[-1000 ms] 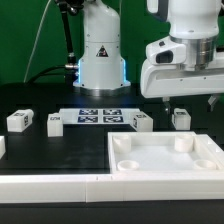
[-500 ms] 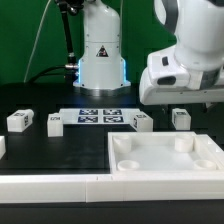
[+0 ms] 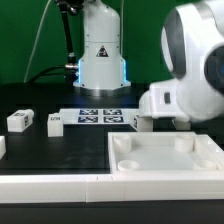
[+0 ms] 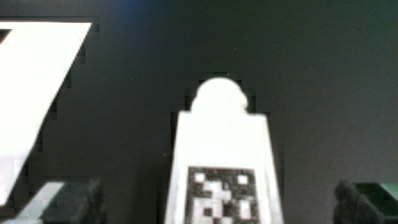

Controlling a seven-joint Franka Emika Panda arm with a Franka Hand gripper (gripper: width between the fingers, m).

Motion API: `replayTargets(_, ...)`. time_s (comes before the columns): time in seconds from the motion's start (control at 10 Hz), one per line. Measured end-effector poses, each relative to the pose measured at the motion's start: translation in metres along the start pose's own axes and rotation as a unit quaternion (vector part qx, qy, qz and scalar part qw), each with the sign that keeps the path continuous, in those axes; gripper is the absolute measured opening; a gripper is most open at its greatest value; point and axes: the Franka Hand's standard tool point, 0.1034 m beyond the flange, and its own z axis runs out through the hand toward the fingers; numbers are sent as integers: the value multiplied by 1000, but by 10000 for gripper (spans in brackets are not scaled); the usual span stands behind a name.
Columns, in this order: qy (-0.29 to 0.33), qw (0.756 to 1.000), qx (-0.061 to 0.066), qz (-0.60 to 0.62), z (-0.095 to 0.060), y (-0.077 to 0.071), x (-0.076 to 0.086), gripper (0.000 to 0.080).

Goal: Assemble one leg

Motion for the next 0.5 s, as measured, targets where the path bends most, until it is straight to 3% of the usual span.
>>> replayTargets(0.4, -3, 1000, -5, 1, 4, 0, -2, 649)
replayTargets(0.5, -3, 1000, -4, 1, 4, -1, -2, 522)
